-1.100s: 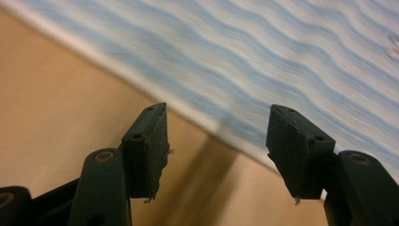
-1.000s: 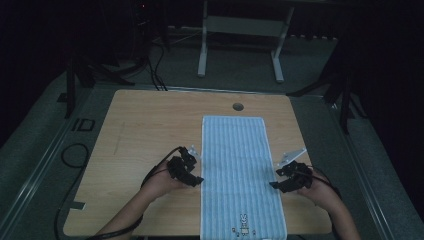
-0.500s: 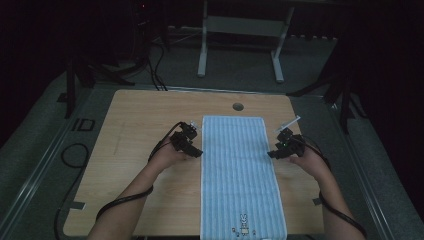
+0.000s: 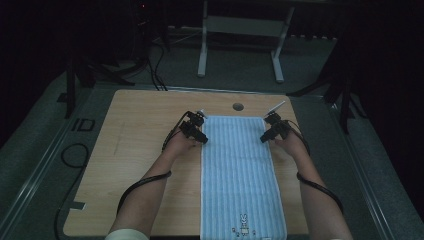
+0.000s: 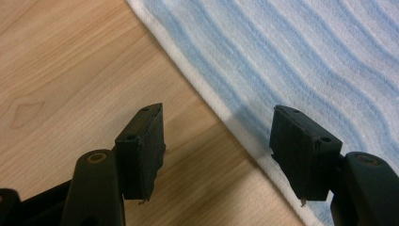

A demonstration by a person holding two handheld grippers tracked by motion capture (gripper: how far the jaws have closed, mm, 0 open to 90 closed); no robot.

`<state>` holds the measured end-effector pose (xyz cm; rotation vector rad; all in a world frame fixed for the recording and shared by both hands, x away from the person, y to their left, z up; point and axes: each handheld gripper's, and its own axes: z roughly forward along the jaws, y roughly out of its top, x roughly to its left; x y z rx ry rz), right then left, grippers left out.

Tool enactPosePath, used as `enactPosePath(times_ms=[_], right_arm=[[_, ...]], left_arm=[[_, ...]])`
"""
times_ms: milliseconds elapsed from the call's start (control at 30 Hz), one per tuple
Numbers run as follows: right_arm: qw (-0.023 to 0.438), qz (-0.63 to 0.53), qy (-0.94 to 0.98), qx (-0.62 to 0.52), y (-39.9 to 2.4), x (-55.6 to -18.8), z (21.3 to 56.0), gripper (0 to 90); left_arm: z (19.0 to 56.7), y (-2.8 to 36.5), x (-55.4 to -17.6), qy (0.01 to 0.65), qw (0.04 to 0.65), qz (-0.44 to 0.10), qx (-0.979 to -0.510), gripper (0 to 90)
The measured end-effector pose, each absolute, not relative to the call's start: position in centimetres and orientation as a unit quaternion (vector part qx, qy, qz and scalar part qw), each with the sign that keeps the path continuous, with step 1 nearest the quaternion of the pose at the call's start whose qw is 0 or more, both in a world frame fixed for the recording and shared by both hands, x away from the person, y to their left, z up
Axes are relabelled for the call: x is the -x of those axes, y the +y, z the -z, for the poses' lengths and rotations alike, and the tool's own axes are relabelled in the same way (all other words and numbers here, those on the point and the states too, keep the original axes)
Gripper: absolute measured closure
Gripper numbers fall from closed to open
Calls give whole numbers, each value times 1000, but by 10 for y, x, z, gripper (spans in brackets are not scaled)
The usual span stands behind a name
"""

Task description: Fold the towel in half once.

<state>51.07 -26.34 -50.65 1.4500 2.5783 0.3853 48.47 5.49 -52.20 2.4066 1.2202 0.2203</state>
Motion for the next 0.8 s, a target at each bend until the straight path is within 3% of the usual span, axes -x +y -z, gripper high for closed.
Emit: enactPosePath(times_ms=[167,333,400,533,567,633,800], right_arm=[[84,-136,847,-507,-266,-518,512,464],[79,-127,852,-503,-266,-520,519,578],[79,-132,856,-494,-264,-517,520,654],[79,-132,861,-485,-261,-515,519,718],[81,-131,868,-472,-257,-512,519,828],[85,-129,871,-466,-254,-511,520,856],[85,-130,870,-467,-253,-510,518,873]], left_arm=[[529,50,-485,436,200,-82,-874,371],[530,49,-482,436,206,-90,-871,443],[530,48,-482,430,210,-92,-873,521],[529,46,-479,420,218,-86,-877,598],[529,44,-478,418,222,-77,-878,756],[529,43,-478,419,226,-71,-877,841],[529,43,-477,425,231,-74,-872,876]])
